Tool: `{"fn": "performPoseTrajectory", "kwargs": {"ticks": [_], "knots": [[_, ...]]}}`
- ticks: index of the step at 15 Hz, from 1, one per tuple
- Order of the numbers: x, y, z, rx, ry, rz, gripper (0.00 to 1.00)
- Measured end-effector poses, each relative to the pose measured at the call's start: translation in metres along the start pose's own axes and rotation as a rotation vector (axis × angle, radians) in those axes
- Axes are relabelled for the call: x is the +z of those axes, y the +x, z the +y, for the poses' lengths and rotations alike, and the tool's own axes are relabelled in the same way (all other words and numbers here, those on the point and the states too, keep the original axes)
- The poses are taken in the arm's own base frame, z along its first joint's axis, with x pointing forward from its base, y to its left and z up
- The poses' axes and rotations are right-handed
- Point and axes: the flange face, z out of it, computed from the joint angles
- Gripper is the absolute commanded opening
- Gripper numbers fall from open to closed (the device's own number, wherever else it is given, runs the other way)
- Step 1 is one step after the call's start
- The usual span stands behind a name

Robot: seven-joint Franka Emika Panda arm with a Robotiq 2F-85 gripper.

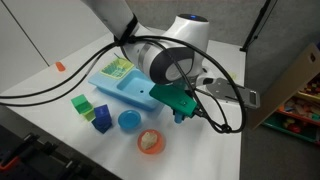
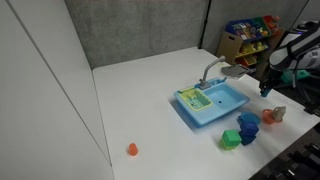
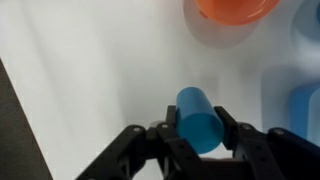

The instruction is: Pick up the blue cup from the sink and put it on the table

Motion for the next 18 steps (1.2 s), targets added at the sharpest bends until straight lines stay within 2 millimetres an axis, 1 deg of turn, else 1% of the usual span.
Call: {"fn": "performPoseTrajectory", "kwargs": {"ticks": [4, 9, 14, 15, 16, 18], "knots": [[0.021, 0.009, -0.003, 0.001, 0.001, 0.014, 0.17], [0.045, 0.021, -0.012, 0.011, 0.008, 0.045, 0.17], [0.066, 0.026, -0.021, 0.045, 0.017, 0.071, 0.17], [0.068, 0.026, -0.022, 0.050, 0.019, 0.074, 0.50], [0.069, 0.027, -0.022, 0.053, 0.020, 0.075, 0.68], [0.069, 0.028, -0.023, 0.055, 0.021, 0.076, 0.81]]}}
